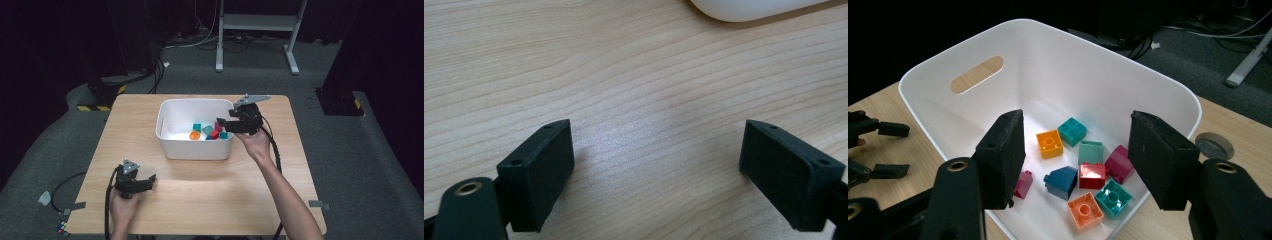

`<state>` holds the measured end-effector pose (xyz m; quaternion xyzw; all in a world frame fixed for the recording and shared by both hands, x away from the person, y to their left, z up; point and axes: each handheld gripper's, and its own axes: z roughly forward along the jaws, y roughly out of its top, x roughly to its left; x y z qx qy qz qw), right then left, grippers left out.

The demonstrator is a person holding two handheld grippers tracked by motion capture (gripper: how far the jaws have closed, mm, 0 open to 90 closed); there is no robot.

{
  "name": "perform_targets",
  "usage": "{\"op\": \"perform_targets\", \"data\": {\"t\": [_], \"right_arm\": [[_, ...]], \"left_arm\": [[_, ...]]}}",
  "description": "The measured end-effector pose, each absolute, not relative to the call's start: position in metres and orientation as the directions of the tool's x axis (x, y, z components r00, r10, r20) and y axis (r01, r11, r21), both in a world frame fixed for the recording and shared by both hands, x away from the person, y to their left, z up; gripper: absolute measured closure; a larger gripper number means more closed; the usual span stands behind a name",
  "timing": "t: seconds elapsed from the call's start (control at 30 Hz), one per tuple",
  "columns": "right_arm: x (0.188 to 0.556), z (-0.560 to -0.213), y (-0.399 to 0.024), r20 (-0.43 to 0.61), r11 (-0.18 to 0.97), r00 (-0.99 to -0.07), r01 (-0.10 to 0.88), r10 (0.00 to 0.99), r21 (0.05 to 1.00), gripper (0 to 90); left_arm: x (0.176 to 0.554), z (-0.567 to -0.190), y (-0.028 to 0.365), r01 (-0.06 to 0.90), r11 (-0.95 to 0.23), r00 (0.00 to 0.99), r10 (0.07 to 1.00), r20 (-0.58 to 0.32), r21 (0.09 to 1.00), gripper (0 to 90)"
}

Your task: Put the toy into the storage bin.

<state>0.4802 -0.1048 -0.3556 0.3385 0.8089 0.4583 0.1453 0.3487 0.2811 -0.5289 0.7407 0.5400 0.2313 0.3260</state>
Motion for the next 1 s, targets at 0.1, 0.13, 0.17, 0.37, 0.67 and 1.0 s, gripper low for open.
{"op": "perform_targets", "data": {"t": [0.1,0.13,0.17,0.37,0.67,1.0], "right_arm": [[0.478,-0.355,-0.109,0.076,0.348,-0.728,0.414,0.681,0.841,39.7],[0.476,-0.355,-0.11,0.078,0.345,-0.728,0.413,0.681,0.843,39.8],[0.476,-0.355,-0.11,0.078,0.345,-0.728,0.413,0.681,0.843,39.8],[0.468,-0.355,-0.115,0.074,0.345,-0.73,0.407,0.679,0.845,40.3],[0.455,-0.356,-0.124,0.077,0.342,-0.735,0.402,0.674,0.85,40.5],[0.441,-0.357,-0.134,0.076,0.33,-0.737,0.389,0.671,0.86,40.7]], "left_arm": [[0.349,-0.529,0.281,0.649,-0.204,0.31,0.951,-0.009,0.733,14.4],[0.349,-0.529,0.281,0.649,-0.204,0.31,0.951,-0.009,0.733,14.4],[0.349,-0.529,0.281,0.649,-0.204,0.31,0.951,-0.009,0.733,14.4],[0.349,-0.529,0.281,0.649,-0.204,0.31,0.951,-0.009,0.733,14.4],[0.349,-0.529,0.281,0.649,-0.204,0.31,0.951,-0.01,0.733,14.4],[0.349,-0.529,0.281,0.649,-0.204,0.31,0.951,-0.009,0.733,14.4]]}}
